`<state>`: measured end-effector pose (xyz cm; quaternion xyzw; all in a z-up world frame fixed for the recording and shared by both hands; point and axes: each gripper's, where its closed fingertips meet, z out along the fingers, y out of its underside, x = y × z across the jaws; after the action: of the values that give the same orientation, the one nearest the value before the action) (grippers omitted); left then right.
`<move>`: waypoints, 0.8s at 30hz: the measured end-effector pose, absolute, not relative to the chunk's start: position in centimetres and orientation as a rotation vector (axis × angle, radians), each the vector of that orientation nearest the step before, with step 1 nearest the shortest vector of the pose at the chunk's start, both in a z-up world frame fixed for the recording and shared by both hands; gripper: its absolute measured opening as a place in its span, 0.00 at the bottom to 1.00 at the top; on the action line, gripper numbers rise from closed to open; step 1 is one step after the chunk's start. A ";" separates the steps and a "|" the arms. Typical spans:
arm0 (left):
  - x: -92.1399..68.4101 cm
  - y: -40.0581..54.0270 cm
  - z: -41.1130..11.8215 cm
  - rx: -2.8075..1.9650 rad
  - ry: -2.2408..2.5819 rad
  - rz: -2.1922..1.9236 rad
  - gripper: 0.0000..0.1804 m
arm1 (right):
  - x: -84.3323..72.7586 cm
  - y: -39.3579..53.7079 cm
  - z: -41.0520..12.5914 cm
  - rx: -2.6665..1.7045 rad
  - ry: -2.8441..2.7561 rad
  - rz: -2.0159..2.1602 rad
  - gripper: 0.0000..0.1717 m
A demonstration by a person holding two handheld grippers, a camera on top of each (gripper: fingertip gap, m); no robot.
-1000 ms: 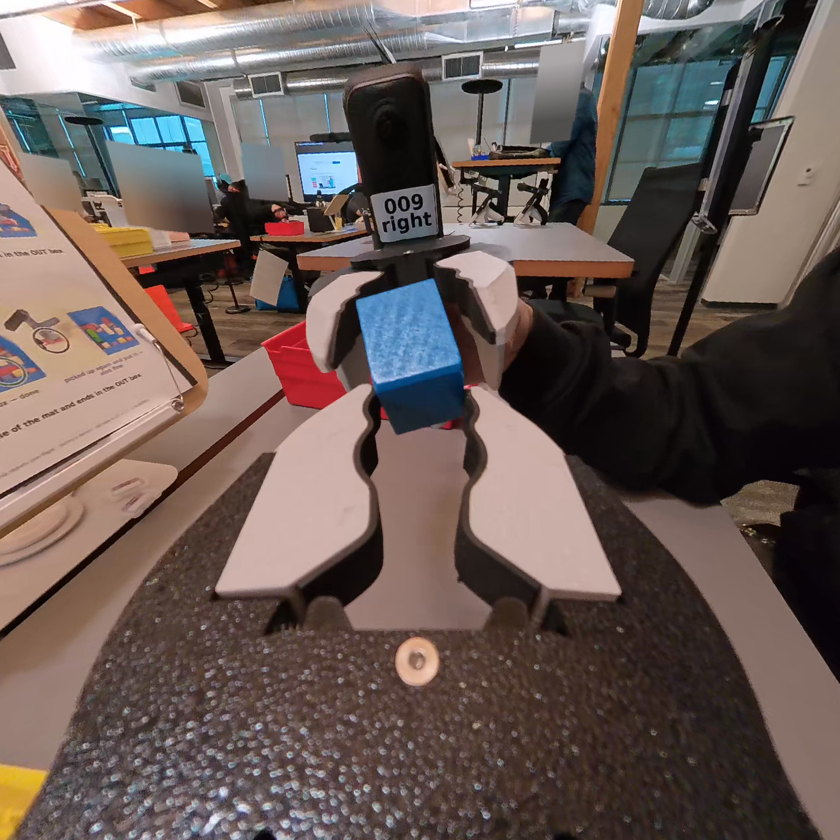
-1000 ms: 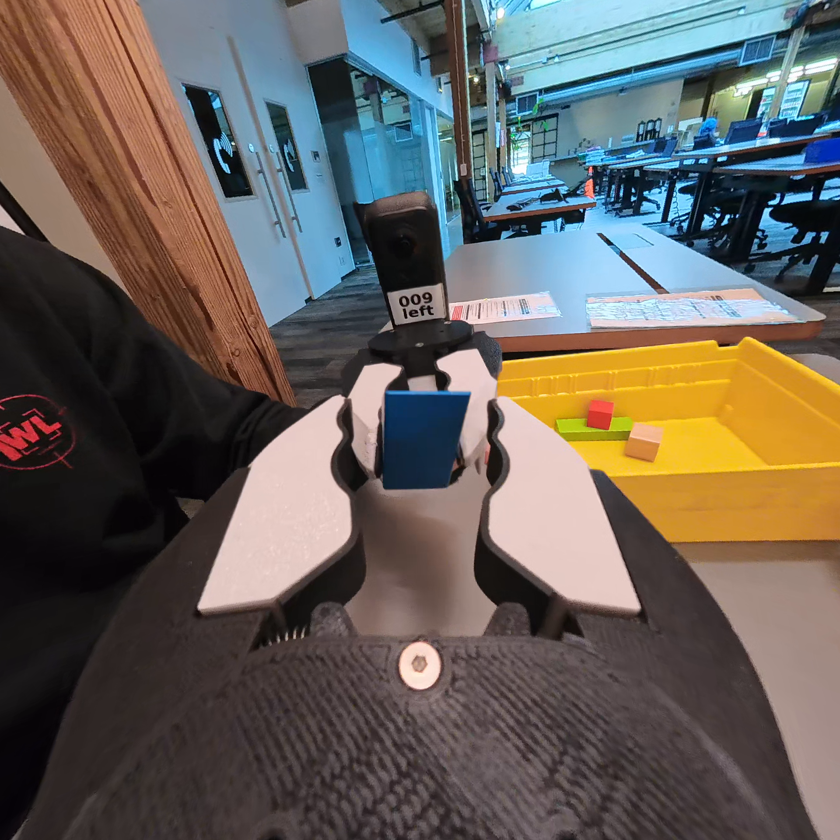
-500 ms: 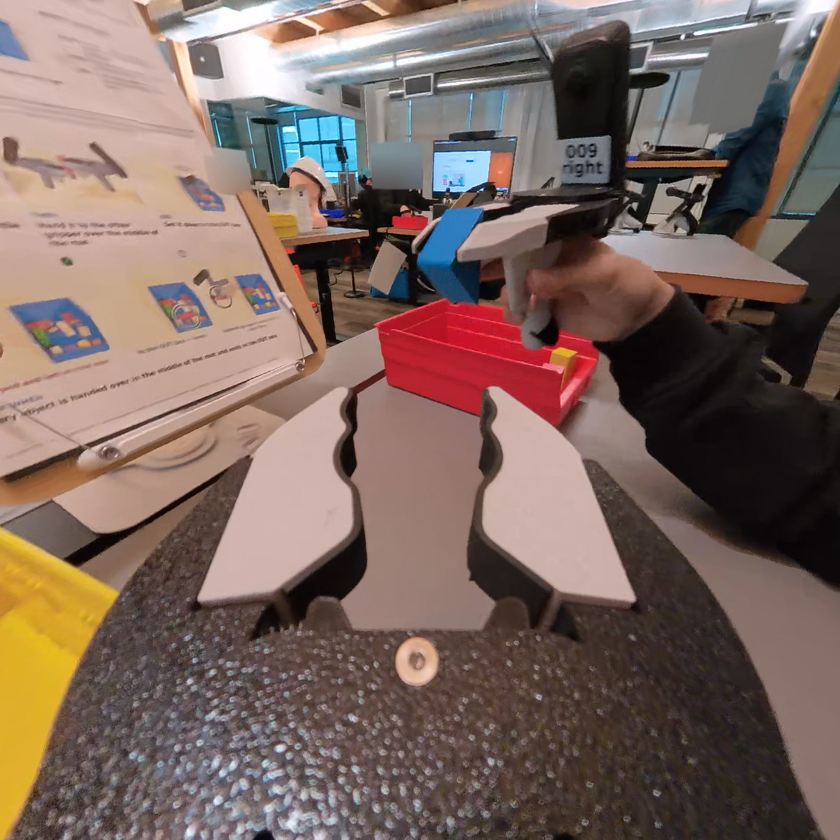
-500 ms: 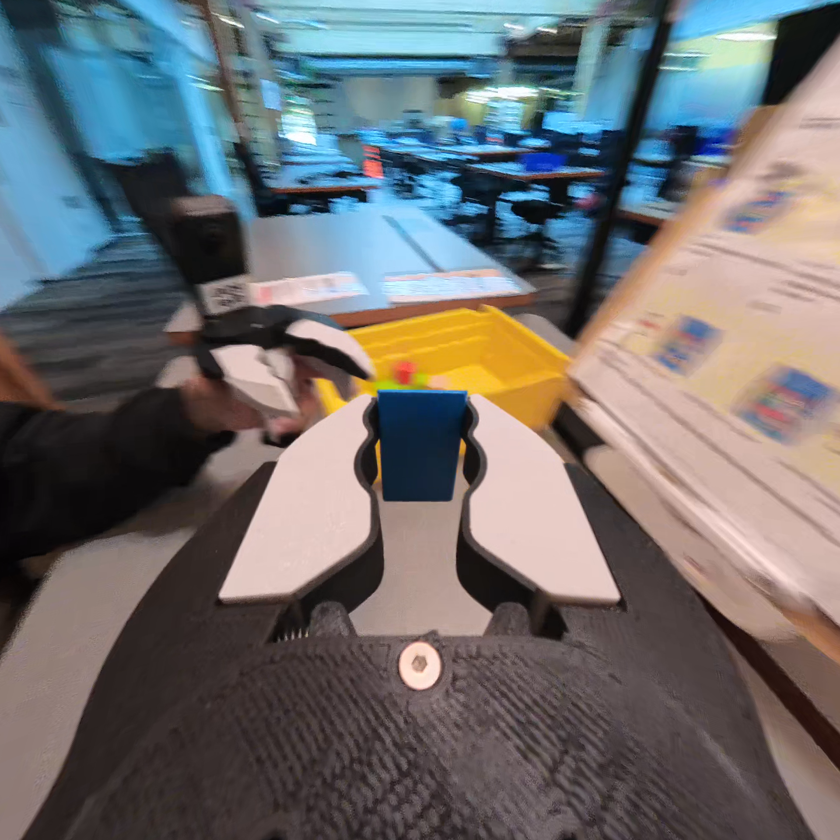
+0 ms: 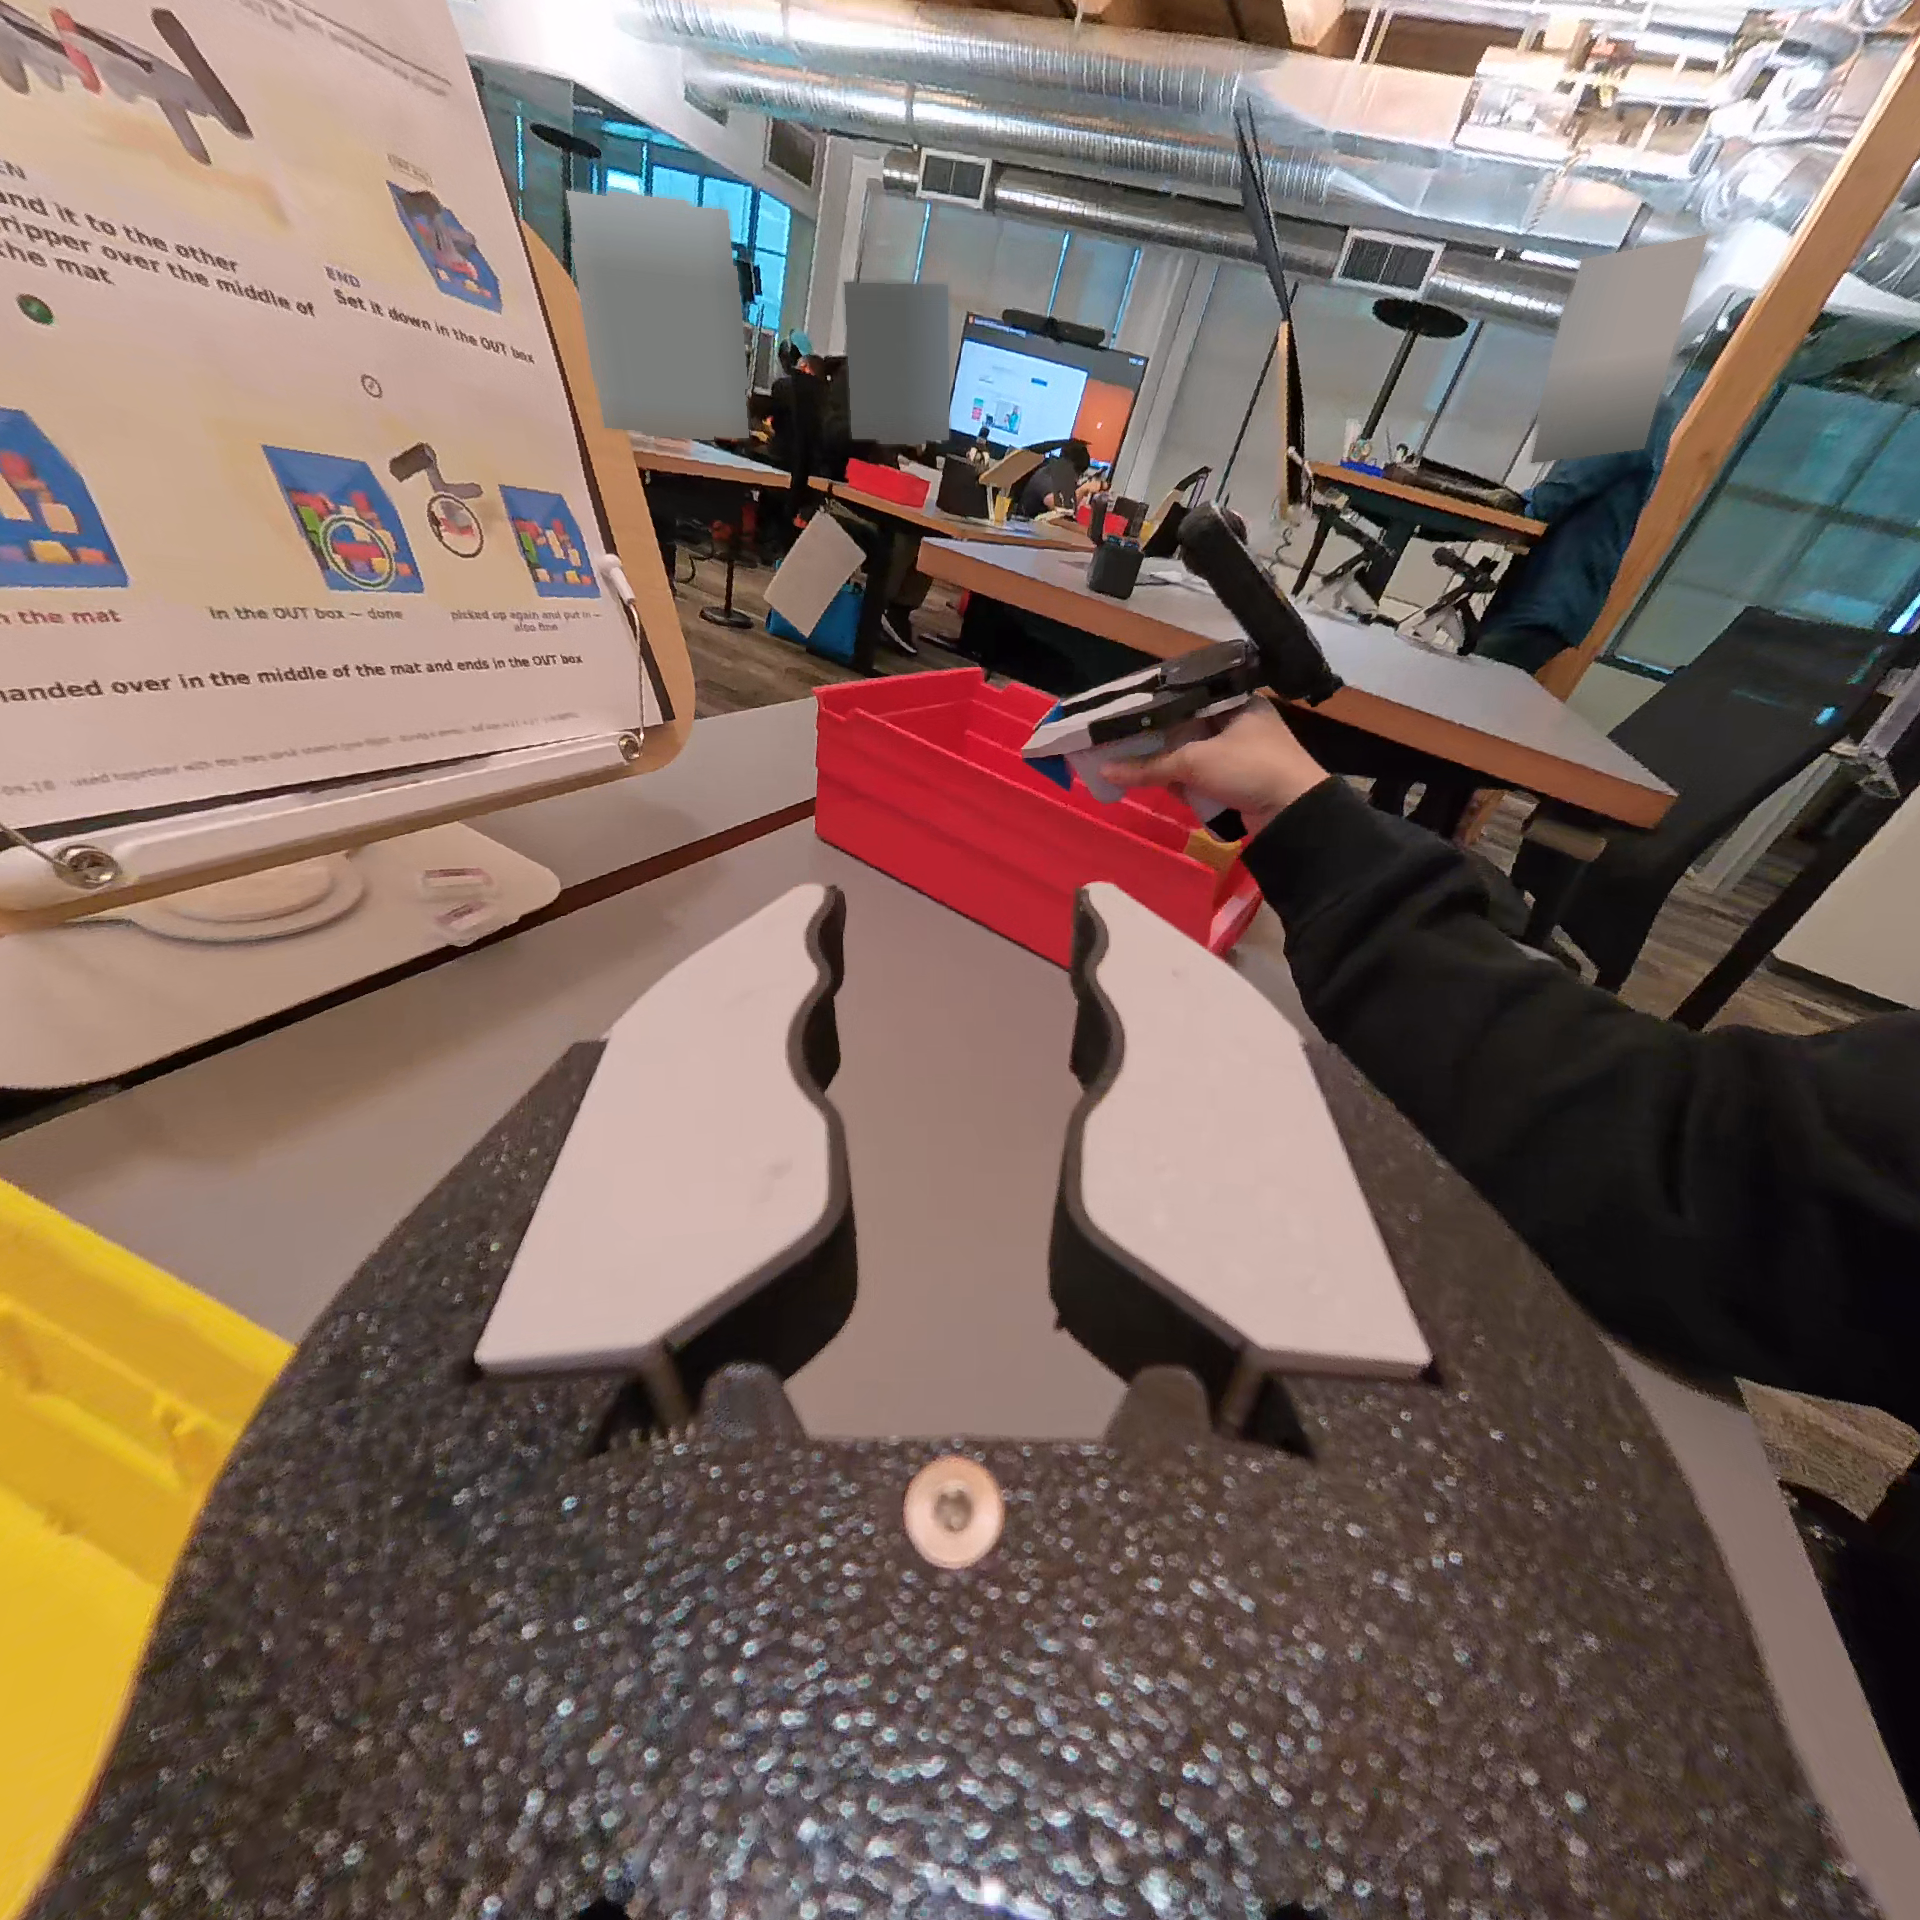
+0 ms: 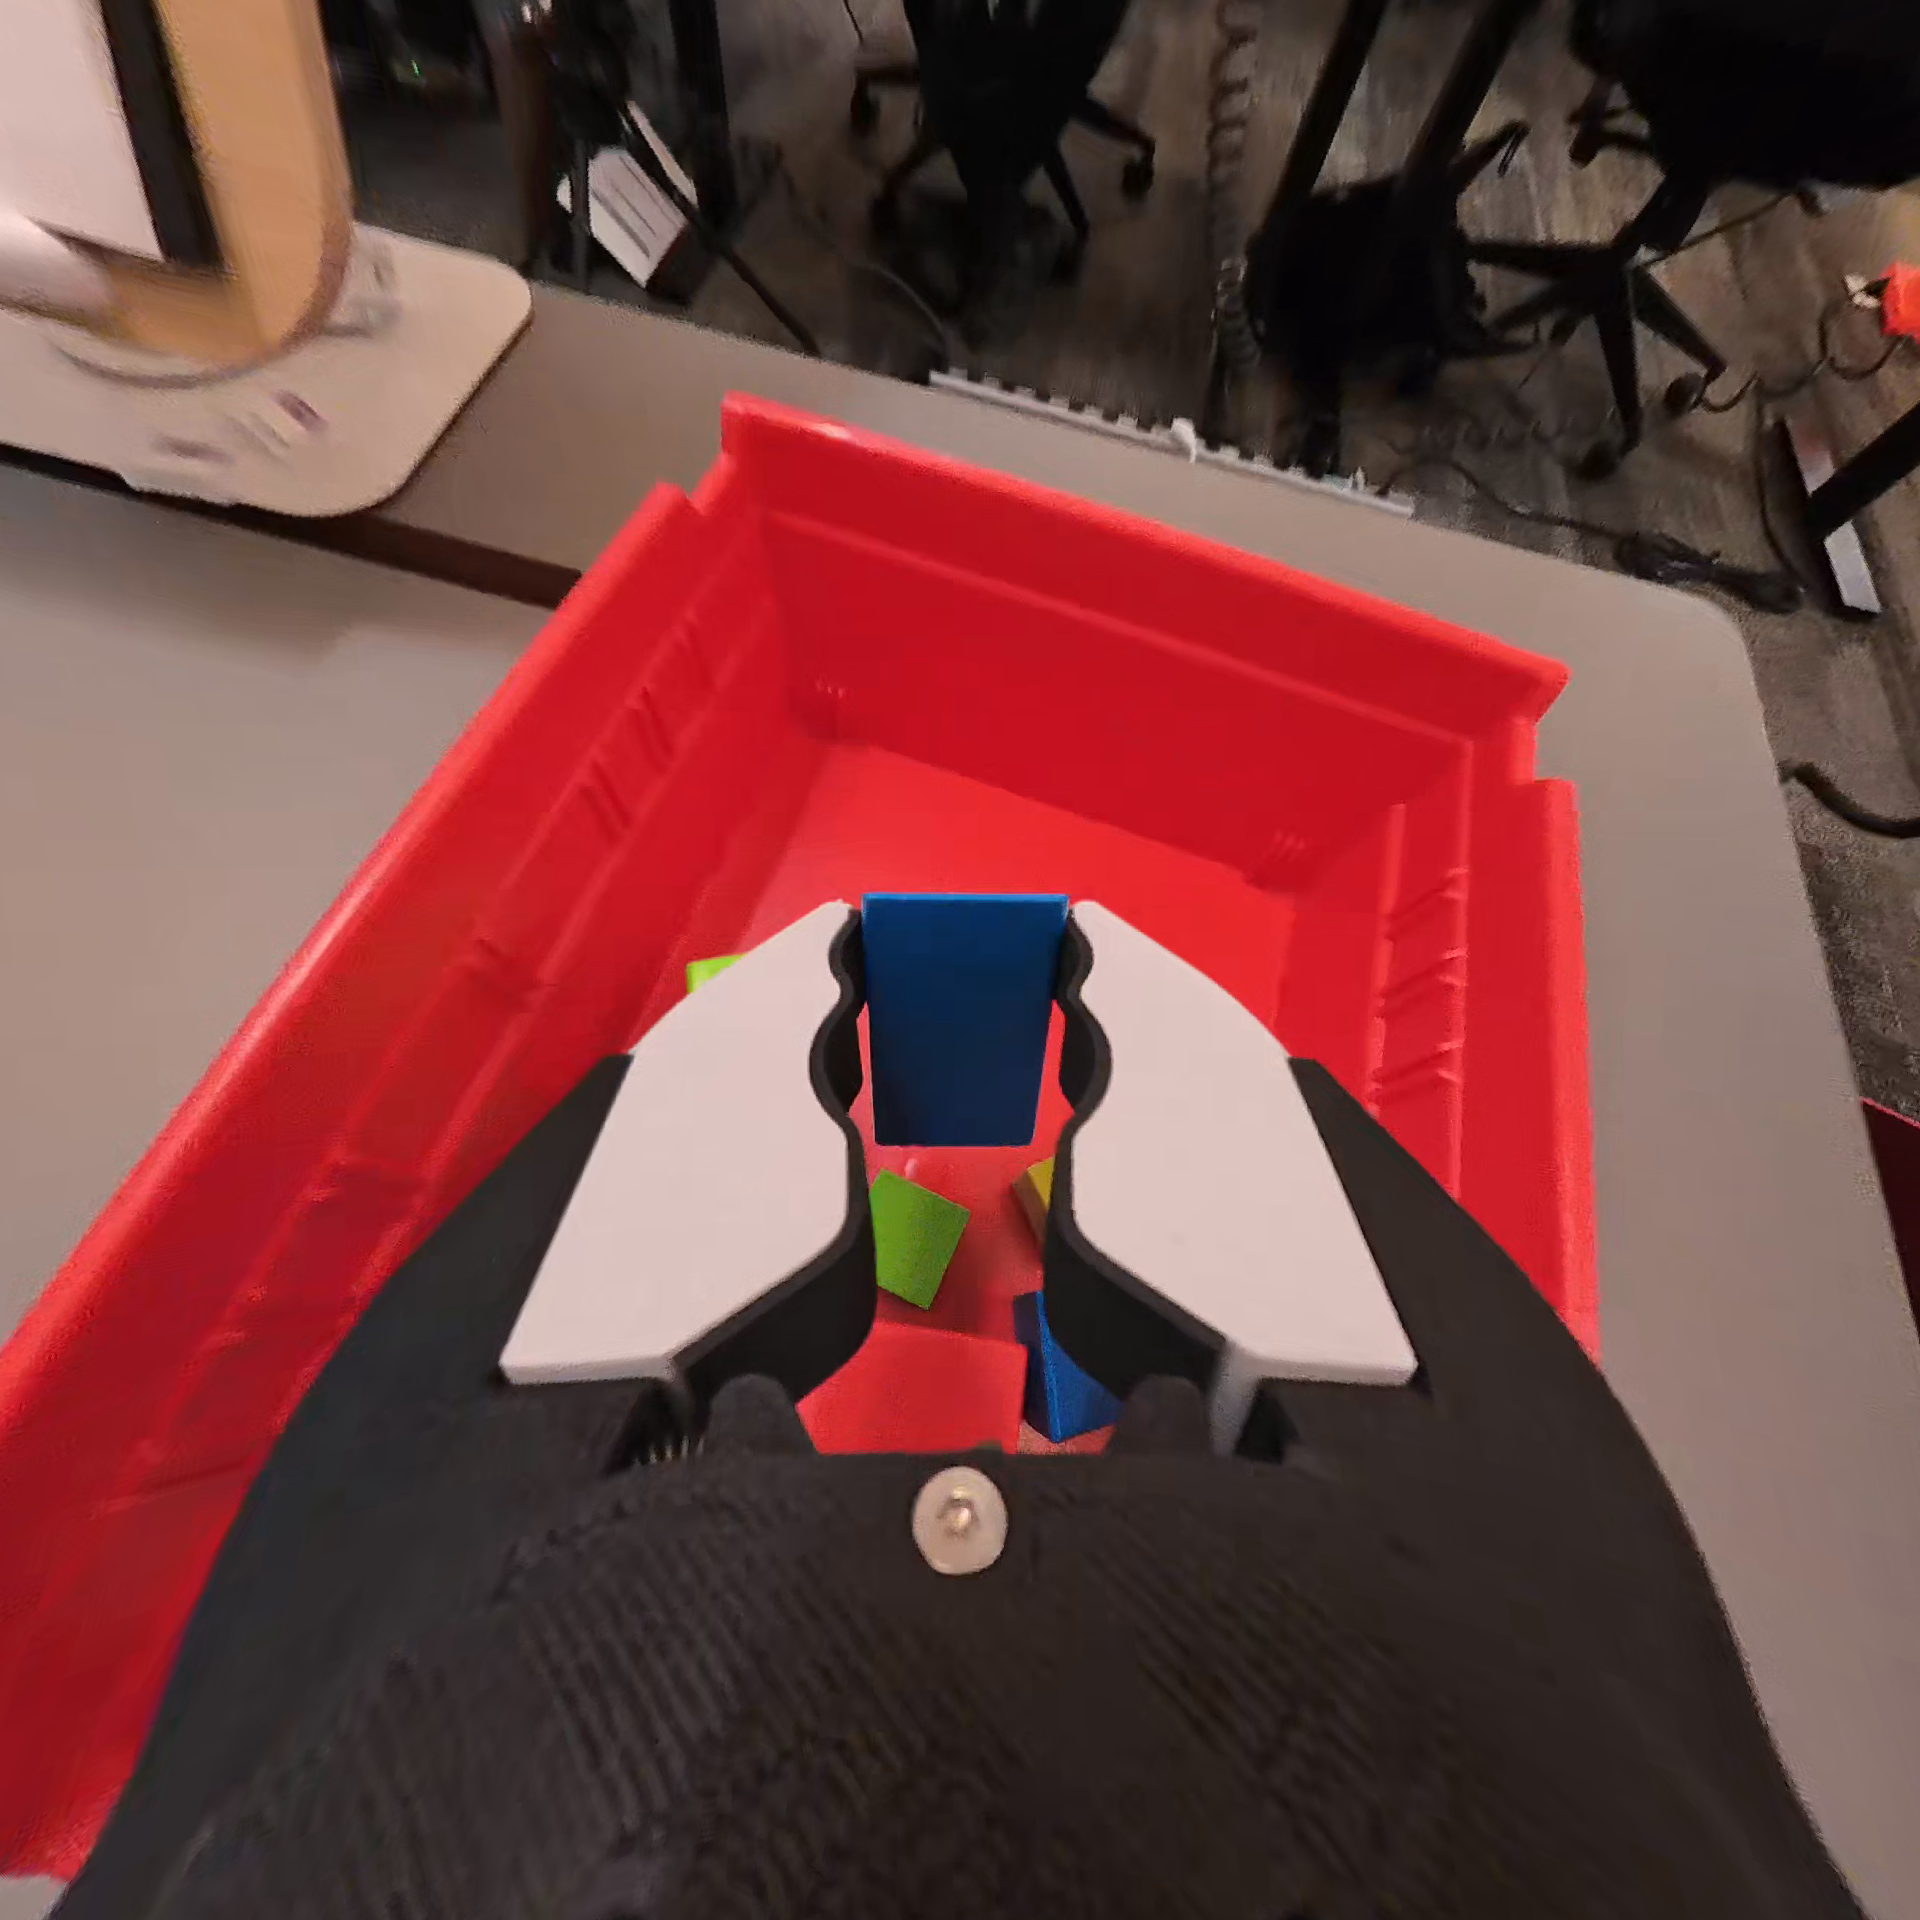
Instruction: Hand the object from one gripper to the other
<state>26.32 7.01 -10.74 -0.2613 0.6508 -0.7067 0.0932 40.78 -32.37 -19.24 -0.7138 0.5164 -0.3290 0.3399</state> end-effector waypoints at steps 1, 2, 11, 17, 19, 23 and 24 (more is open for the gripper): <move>26.4 6.9 -11.0 -0.778 1.944 -2.082 0.22 | 40.8 -32.3 -19.9 -1.878 1.360 -0.841 0.20; 26.4 6.8 -11.2 -0.779 1.958 -2.063 0.23 | 40.9 -32.3 -20.5 -1.904 1.380 -0.832 0.20; 27.2 8.6 -10.6 -0.829 1.908 -1.988 0.24 | 41.0 -32.0 -19.8 -1.935 1.407 -0.890 0.40; 30.0 18.1 -9.6 -1.224 1.602 -1.629 0.24 | 40.1 -26.7 -11.5 -1.658 1.135 -0.838 0.40; 30.4 21.7 -10.7 -1.352 1.574 -1.424 0.27 | 39.6 -24.7 -9.1 -1.566 1.045 -0.798 0.39; 30.8 26.6 -15.1 -1.640 1.677 -1.000 0.37 | 38.8 -21.8 -7.0 -1.494 0.947 -0.703 0.37; 31.1 27.0 -15.8 -1.686 1.701 -0.951 0.36 | 38.7 -21.2 -6.9 -1.497 0.931 -0.684 0.37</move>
<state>31.06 27.02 -15.81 -0.6285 0.6341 -0.3542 0.2784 38.67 -21.22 -6.87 -0.6417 0.3993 -0.2932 0.5855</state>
